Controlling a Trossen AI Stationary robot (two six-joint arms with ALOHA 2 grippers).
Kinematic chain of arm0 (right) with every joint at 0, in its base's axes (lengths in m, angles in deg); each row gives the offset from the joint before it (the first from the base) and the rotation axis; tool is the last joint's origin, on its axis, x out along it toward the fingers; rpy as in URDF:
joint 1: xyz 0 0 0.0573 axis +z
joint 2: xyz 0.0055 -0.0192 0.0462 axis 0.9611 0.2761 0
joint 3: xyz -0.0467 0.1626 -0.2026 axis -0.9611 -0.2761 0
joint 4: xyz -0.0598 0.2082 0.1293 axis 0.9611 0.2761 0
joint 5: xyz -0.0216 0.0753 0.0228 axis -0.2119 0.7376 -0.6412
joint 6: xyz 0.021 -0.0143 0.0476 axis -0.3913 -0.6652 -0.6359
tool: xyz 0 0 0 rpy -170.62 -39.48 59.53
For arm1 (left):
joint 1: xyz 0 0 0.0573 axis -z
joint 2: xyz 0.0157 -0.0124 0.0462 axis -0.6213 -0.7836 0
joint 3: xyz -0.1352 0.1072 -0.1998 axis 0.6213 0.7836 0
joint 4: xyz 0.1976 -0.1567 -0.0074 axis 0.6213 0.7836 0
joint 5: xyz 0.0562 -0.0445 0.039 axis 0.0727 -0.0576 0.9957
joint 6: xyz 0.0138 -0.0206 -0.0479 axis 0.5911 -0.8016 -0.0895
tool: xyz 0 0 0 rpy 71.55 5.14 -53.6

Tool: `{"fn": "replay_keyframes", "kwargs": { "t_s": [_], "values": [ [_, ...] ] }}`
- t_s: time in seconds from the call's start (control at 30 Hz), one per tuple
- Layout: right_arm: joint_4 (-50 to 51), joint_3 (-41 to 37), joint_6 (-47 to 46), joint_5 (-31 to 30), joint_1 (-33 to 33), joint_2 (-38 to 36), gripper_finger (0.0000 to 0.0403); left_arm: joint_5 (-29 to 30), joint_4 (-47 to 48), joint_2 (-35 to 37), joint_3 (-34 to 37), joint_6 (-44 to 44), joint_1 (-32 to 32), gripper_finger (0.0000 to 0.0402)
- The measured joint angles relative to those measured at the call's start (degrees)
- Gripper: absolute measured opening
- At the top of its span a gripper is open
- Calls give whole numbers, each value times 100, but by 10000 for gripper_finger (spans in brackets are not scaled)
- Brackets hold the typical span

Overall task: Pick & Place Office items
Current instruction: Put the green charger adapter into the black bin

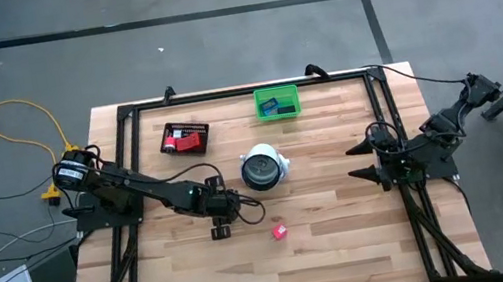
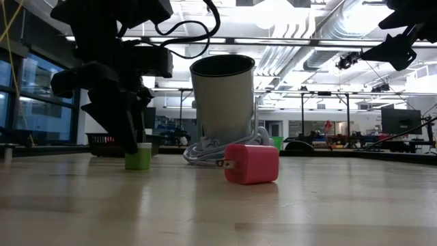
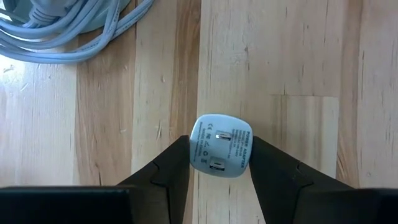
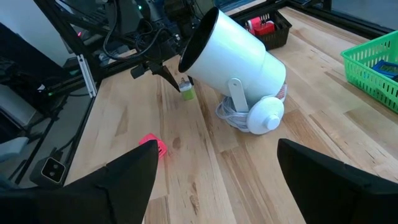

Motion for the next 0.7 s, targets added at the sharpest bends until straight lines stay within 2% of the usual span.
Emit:
{"fn": "replay_keyframes", "kwargs": {
  "t_s": [0.23,0.4,0.57,0.7],
  "values": [
    [1,0,0,1,-1,0,317,13,89,61,0,-25,0,139],
    [2,0,0,2,-2,1,317,236,378,308,0,-248,0,138],
    [1,0,0,1,-1,2,317,472,803,753,0,-587,-90,138],
    [2,0,0,0,-2,1,317,484,1224,1253,0,-932,-456,138]
  ]
}}
